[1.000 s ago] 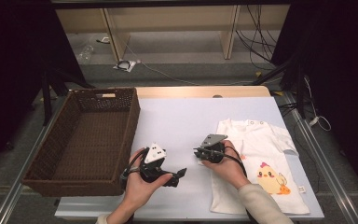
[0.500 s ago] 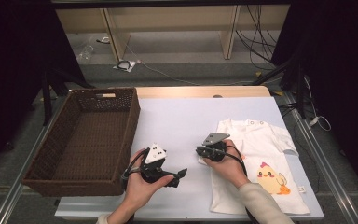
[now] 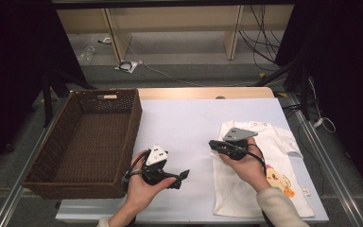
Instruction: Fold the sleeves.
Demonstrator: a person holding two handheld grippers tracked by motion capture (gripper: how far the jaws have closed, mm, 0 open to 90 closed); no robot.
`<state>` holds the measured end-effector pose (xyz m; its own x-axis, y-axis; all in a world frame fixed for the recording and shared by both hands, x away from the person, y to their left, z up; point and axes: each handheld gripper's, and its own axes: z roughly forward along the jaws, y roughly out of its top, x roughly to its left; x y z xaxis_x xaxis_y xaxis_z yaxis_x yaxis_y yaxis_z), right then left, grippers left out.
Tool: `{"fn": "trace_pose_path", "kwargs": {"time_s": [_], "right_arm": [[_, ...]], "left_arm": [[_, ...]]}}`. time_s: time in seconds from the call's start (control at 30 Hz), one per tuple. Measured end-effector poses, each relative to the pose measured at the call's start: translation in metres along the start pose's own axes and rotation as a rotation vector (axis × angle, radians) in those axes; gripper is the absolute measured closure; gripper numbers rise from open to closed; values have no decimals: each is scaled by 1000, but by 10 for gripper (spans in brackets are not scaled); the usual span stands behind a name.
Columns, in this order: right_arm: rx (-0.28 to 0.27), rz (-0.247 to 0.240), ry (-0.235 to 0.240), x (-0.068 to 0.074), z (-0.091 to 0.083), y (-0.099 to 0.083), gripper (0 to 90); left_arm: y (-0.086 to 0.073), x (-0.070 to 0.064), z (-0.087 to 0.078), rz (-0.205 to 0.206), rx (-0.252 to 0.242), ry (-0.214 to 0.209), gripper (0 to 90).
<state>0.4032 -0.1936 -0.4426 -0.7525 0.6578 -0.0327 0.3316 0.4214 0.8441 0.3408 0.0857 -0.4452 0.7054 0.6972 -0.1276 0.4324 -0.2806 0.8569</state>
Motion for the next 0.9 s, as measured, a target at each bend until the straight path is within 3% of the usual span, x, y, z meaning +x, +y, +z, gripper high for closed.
{"fn": "trace_pose_path", "kwargs": {"time_s": [0.27,0.5,0.6,0.9], "right_arm": [[-59,27,-38,-12,-41,-8,870],[-83,41,-105,-18,-71,-22,869],[-92,70,-134,-22,-83,-29,868],[-64,142,-180,-31,-107,-58,862]], "left_arm": [[0,0,0,0,-2,1,0],[0,0,0,0,-4,0,0],[0,0,0,0,-5,-1,0],[1,0,0,3,-11,1,1]]}}
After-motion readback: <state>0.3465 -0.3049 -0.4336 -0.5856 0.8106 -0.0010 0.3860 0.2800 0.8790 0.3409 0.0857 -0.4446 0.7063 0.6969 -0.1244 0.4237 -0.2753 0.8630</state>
